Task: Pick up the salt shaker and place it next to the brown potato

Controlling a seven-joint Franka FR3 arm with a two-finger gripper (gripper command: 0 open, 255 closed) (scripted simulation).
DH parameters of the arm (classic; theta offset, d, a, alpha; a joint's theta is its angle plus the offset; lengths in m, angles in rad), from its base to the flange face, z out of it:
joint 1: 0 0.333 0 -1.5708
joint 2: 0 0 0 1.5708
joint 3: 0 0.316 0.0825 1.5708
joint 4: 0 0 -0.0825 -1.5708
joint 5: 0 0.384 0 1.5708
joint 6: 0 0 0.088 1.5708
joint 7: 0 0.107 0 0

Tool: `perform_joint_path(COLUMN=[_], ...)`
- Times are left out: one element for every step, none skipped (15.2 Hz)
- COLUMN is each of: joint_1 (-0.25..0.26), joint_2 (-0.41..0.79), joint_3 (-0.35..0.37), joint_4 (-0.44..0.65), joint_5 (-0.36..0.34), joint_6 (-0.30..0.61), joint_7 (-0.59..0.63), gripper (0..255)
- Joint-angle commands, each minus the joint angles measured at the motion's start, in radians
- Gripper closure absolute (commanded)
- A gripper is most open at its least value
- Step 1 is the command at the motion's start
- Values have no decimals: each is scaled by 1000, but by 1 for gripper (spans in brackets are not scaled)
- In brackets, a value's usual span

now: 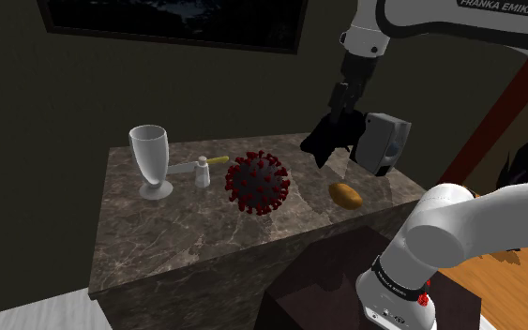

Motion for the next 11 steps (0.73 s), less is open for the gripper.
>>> perform_joint_path(joint_1=[0, 4, 8, 12, 15, 19, 22, 25, 28, 30, 33], joint_2=[0, 28, 58, 88, 118, 150, 182, 214, 248, 281, 316], joint_3=[0, 12, 23, 35, 46, 57, 68, 79, 90, 100, 110], joint_4=[0, 4, 9, 15, 23, 32, 42, 53, 66, 80, 95], joint_5=[0, 8, 15, 22, 29, 35, 40, 44, 48, 51, 54], joint_6=[0, 21, 41, 61, 80, 99, 117, 134, 151, 168, 183], joint_7=[0, 16, 32, 47, 62, 77, 92, 107, 122, 136, 151], gripper=[0, 0, 0, 0, 0, 0, 0, 0, 0, 0, 0])
